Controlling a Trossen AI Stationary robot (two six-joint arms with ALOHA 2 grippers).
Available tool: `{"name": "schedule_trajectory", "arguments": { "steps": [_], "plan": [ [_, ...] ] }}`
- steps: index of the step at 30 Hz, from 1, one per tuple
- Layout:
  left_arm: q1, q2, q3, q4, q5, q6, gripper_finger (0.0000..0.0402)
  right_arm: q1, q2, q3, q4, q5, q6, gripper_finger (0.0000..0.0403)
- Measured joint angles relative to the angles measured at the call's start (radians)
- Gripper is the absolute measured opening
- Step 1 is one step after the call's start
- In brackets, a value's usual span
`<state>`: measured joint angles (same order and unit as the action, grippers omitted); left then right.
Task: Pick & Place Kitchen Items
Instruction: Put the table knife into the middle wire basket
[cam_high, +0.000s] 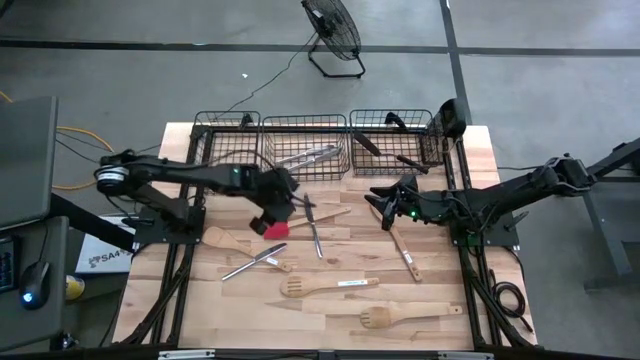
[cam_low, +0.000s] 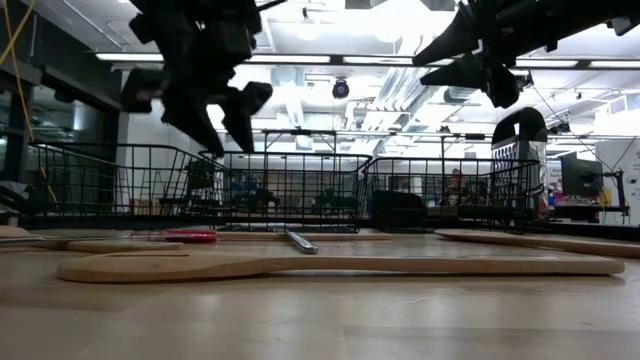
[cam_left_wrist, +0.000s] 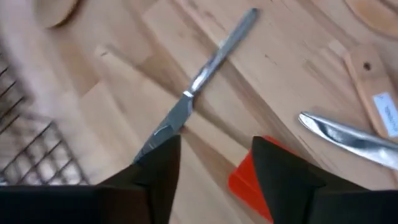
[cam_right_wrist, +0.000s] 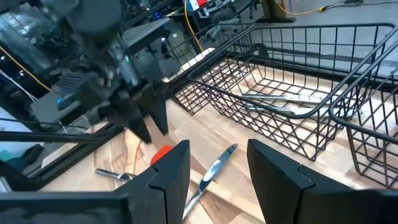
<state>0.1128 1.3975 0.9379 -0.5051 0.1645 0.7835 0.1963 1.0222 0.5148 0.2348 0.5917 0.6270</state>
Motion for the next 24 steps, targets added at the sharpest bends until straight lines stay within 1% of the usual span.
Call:
{"name": "schedule_trajectory", "arguments": {
  "steps": [2, 4, 8, 10, 15, 19, 22, 24],
  "plan": [
    [-0.020, 0.043, 0.000, 0.031, -0.003, 0.052, 0.0212, 0.000, 0.000, 0.000, 0.000, -0.015, -0.003, 0.0152],
    [-0.041, 0.088, 0.000, 0.051, -0.035, 0.098, 0.0219, 0.000, 0.000, 0.000, 0.000, -0.036, -0.003, 0.0152],
    [-0.090, 0.176, 0.001, 0.116, -0.115, 0.183, 0.0218, 0.000, 0.000, 0.000, -0.010, -0.076, -0.003, 0.0152],
    [-0.115, 0.207, 0.003, 0.176, -0.146, 0.211, 0.0214, 0.000, 0.000, 0.000, -0.013, -0.096, -0.002, 0.0152],
    [-0.161, 0.240, 0.004, 0.280, -0.196, 0.241, 0.0209, 0.000, 0.000, 0.000, -0.017, -0.154, 0.032, 0.0152],
    [-0.167, 0.254, 0.053, 0.260, -0.197, 0.236, 0.0209, 0.000, -0.005, 0.000, -0.017, -0.230, 0.035, 0.0152],
    [-0.155, 0.266, 0.107, 0.196, -0.193, 0.233, 0.0209, 0.000, -0.027, 0.000, -0.018, -0.244, 0.027, 0.0152],
    [-0.149, 0.293, 0.160, 0.194, -0.172, 0.233, 0.0209, 0.000, -0.053, 0.000, -0.026, -0.243, 0.006, 0.0152]
  ]
}}
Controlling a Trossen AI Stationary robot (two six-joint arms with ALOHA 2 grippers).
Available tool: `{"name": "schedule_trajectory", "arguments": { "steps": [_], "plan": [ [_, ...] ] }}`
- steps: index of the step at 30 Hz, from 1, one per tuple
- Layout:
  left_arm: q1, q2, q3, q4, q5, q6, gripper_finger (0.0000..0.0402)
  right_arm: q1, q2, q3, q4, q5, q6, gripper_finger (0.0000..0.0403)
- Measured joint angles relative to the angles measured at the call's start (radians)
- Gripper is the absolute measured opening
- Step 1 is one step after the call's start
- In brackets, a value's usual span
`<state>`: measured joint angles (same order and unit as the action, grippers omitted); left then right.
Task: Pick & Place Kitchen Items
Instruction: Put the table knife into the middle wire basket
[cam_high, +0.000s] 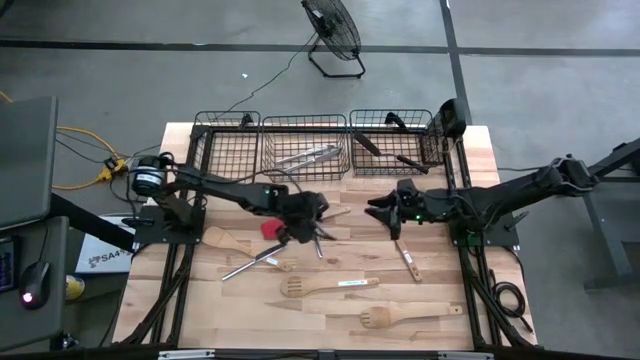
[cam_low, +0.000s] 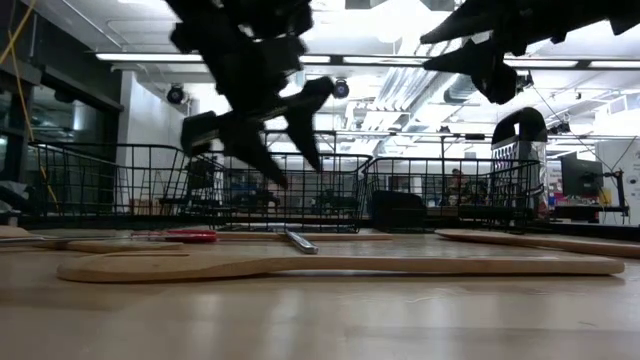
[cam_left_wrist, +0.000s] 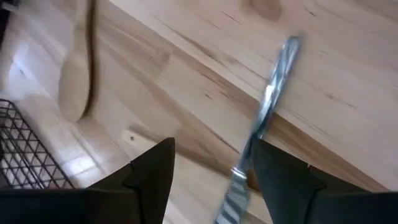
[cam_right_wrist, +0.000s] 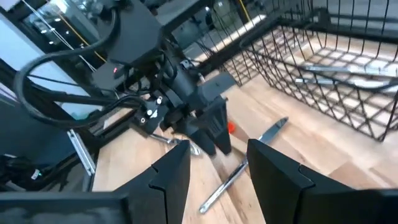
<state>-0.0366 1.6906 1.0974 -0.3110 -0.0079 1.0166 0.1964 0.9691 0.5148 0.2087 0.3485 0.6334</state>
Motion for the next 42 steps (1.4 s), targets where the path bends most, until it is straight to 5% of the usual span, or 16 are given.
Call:
{"name": "schedule_trajectory", "arguments": {
  "steps": [10, 34, 42],
  "plan": [
    [0.038, 0.157, 0.164, -0.307, 0.040, 0.086, 0.0209, 0.000, -0.214, 0.000, -0.130, 0.076, -0.088, 0.0152],
    [0.038, 0.244, 0.176, -0.193, 0.052, 0.139, 0.0208, 0.007, -0.257, 0.000, -0.214, 0.071, -0.069, 0.0152],
    [0.058, 0.277, 0.178, -0.195, 0.083, 0.152, 0.0173, 0.007, -0.257, 0.000, -0.218, 0.071, -0.062, 0.0152]
  ]
}}
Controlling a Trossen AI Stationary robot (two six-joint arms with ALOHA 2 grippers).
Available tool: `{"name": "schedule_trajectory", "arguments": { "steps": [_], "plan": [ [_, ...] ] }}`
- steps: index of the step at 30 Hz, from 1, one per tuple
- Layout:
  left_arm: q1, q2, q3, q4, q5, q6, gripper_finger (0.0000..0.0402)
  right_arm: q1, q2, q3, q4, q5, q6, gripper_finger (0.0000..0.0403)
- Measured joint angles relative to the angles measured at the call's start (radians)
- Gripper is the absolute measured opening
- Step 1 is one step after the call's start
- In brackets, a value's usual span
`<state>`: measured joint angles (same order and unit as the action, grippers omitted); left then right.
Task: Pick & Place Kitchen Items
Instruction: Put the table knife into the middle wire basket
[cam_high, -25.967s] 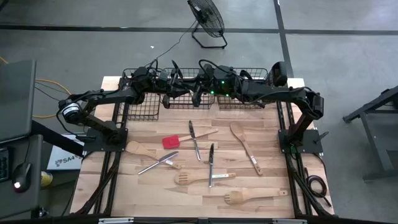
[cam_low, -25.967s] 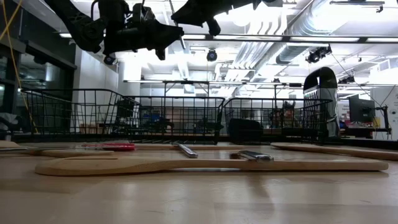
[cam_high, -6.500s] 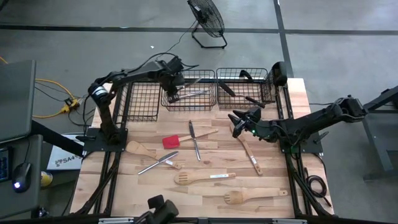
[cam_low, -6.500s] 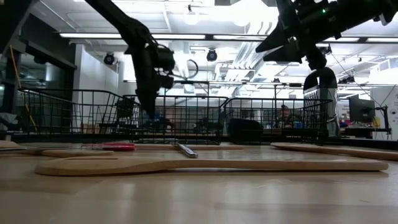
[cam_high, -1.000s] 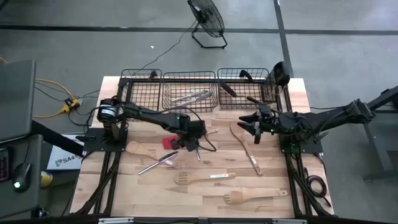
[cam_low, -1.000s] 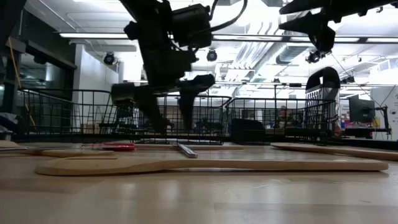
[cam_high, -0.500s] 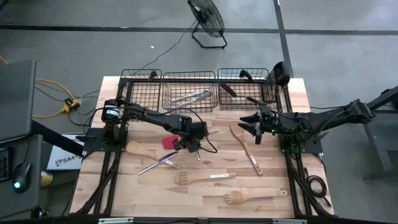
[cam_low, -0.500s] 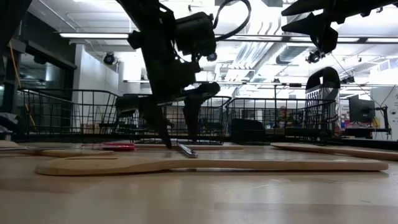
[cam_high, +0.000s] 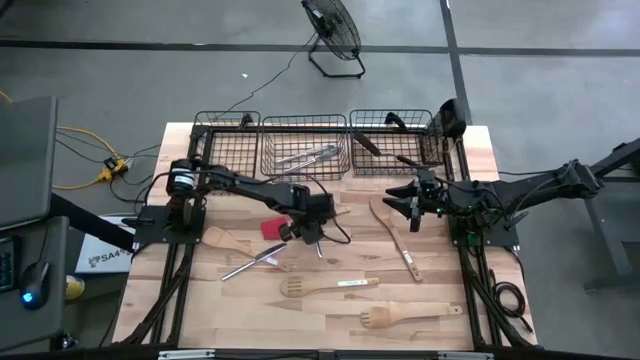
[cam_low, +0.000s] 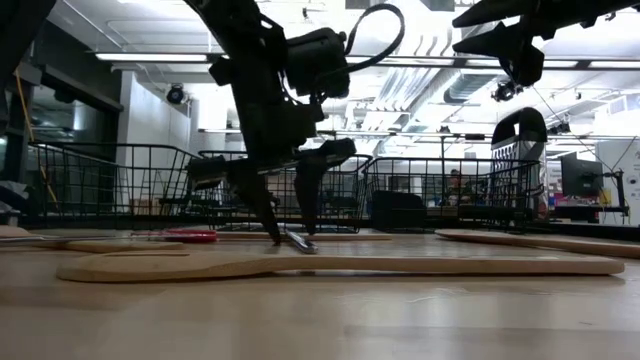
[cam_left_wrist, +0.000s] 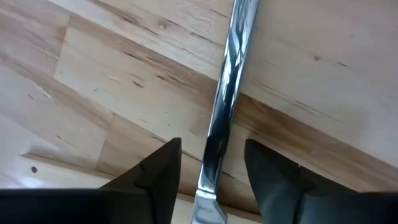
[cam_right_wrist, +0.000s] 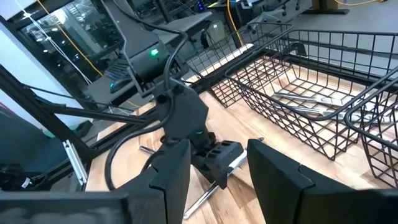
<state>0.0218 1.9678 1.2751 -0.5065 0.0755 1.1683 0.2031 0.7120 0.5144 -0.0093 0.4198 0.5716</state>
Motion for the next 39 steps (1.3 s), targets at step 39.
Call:
{"name": "schedule_trajectory", "arguments": {
  "steps": [39],
  "plan": [
    [0.056, -0.015, 0.006, -0.071, 0.090, -0.255, 0.0030, 0.000, 0.000, 0.000, -0.003, 0.000, 0.008, 0.0152]
  ]
}}
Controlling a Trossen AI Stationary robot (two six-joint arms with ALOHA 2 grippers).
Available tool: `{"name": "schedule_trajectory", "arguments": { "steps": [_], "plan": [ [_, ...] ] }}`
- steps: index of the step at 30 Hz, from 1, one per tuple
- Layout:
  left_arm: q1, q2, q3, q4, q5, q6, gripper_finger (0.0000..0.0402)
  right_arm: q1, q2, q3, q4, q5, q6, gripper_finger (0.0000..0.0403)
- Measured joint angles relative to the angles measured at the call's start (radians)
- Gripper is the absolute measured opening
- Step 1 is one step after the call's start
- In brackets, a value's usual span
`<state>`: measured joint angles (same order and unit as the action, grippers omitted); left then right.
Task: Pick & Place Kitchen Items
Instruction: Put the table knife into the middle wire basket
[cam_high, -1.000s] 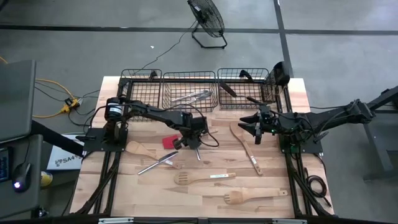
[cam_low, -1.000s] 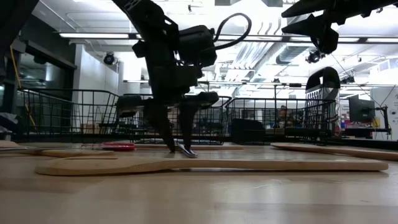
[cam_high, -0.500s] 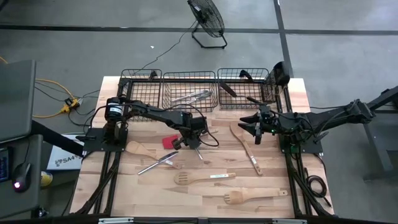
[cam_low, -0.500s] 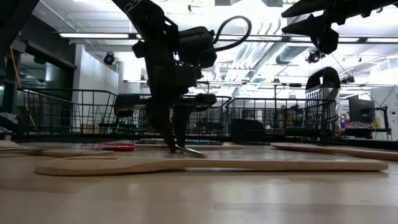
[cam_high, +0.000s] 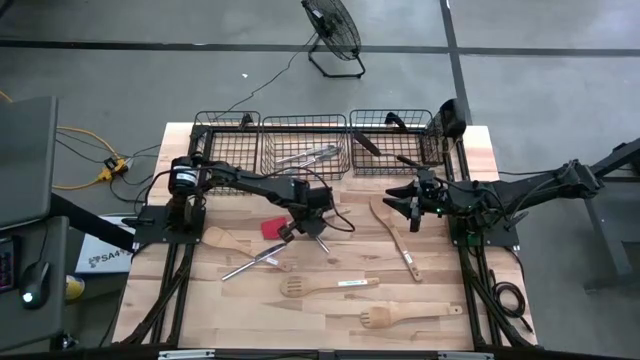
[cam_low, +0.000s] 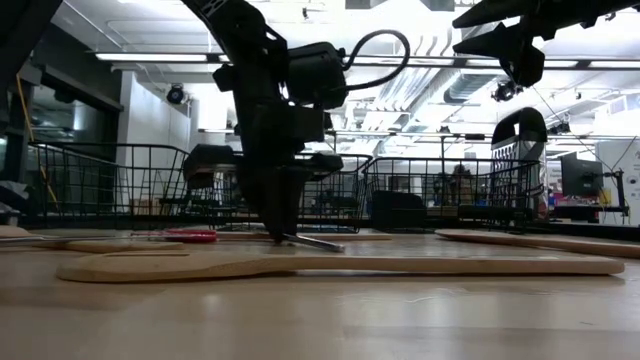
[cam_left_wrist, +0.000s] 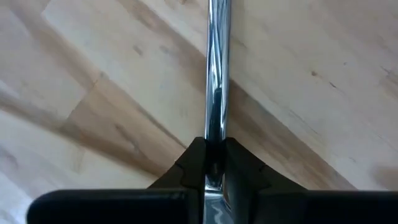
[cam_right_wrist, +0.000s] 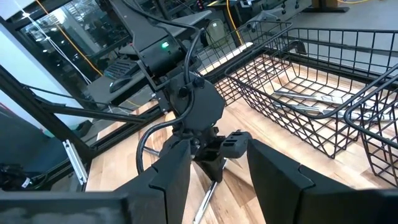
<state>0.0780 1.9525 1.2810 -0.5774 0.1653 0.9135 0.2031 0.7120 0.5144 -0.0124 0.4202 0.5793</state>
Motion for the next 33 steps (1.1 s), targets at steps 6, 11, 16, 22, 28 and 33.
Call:
{"name": "schedule_trajectory", "arguments": {
  "steps": [6, 11, 16, 22, 28, 33],
  "plan": [
    [0.002, -0.006, 0.085, -0.064, -0.043, -0.078, 0.0030, 0.000, 0.000, 0.000, 0.000, 0.000, 0.000, 0.0152],
    [0.001, -0.010, 0.187, -0.162, -0.059, -0.155, 0.0030, 0.000, 0.000, 0.000, 0.000, -0.003, 0.000, 0.0152],
    [0.002, -0.032, 0.270, -0.228, -0.124, -0.214, 0.0030, 0.000, 0.000, 0.000, -0.001, -0.004, 0.000, 0.0152],
    [0.028, -0.095, 0.311, -0.246, -0.196, -0.283, 0.0030, 0.000, -0.001, 0.001, -0.018, -0.004, 0.001, 0.0152],
    [0.105, -0.190, 0.315, -0.248, -0.210, -0.345, 0.0030, 0.000, -0.002, 0.001, -0.038, -0.002, 0.004, 0.0152],
    [0.199, -0.245, 0.315, -0.200, -0.224, -0.406, 0.0030, 0.000, -0.002, 0.001, -0.037, 0.000, 0.004, 0.0152]
  ]
}}
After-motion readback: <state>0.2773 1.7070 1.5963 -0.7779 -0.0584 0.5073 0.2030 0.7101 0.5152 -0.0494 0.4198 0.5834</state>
